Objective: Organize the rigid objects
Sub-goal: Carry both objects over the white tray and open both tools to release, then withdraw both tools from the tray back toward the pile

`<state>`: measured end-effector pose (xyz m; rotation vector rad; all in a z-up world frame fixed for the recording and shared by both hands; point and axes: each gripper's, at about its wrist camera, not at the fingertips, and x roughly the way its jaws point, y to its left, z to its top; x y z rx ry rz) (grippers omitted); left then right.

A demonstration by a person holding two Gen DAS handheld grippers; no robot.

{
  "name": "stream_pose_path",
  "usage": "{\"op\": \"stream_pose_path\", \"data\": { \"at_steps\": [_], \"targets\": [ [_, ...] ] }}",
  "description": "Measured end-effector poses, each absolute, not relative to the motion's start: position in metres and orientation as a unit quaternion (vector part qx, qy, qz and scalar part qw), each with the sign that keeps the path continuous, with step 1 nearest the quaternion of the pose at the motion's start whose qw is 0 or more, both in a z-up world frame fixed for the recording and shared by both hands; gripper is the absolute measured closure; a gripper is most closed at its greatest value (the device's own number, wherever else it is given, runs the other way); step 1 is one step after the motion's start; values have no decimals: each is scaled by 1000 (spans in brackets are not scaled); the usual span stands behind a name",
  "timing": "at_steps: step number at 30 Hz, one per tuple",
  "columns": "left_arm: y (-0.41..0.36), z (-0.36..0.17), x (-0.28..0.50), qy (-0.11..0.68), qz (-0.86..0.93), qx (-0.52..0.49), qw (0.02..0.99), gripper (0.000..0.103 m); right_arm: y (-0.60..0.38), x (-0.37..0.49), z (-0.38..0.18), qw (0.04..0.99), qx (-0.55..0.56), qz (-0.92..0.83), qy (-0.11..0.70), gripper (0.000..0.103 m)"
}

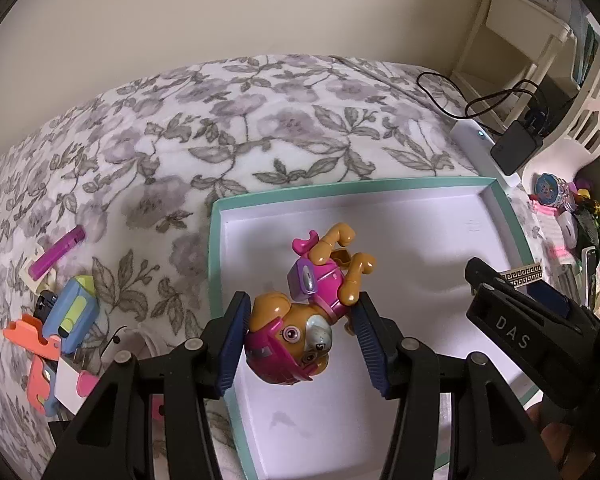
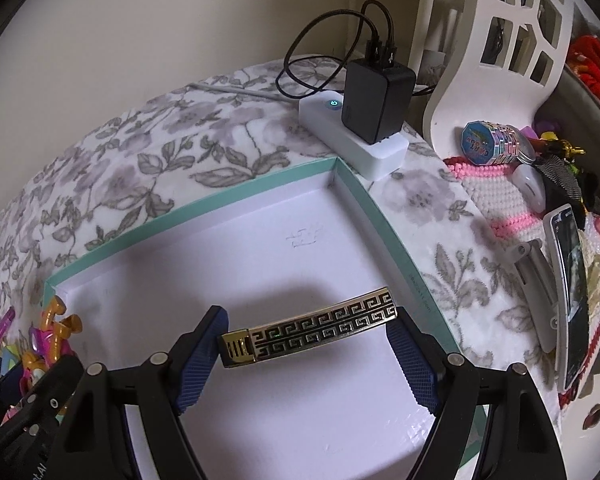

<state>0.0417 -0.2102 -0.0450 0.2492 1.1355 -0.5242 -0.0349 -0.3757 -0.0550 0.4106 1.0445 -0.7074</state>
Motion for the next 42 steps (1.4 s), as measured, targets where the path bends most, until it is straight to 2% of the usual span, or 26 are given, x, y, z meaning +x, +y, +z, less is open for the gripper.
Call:
{"op": "stream_pose_path", "data": {
  "at_steps": [14, 17, 22, 28, 31, 33, 42],
  "targets": [
    [-205, -55, 48, 546, -237, 104, 797, 48, -372, -32, -75, 771, 181, -319, 521, 20],
    [-204, -53, 48, 545, -237, 102, 798, 37, -372, -32, -76, 771, 177, -318, 522, 20],
    [-203, -49, 49, 543, -233, 98, 801, 29, -370, -31, -77, 772, 172, -316, 524, 19],
    [-199, -44, 53, 538, -222, 94, 808, 28, -370, -31, -78, 773, 168, -316, 524, 18],
    [-196, -42, 54, 536, -218, 91, 811, 28, -368, -31, -74, 780, 161, -317, 515, 13],
    [-194, -40, 54, 534, -214, 88, 813, 28, -368, -31, -72, 785, 161, -314, 509, 6],
    [-181, -37, 64, 533, -187, 77, 822, 27, -364, -30, -72, 794, 153, -309, 501, 0]
  ]
}}
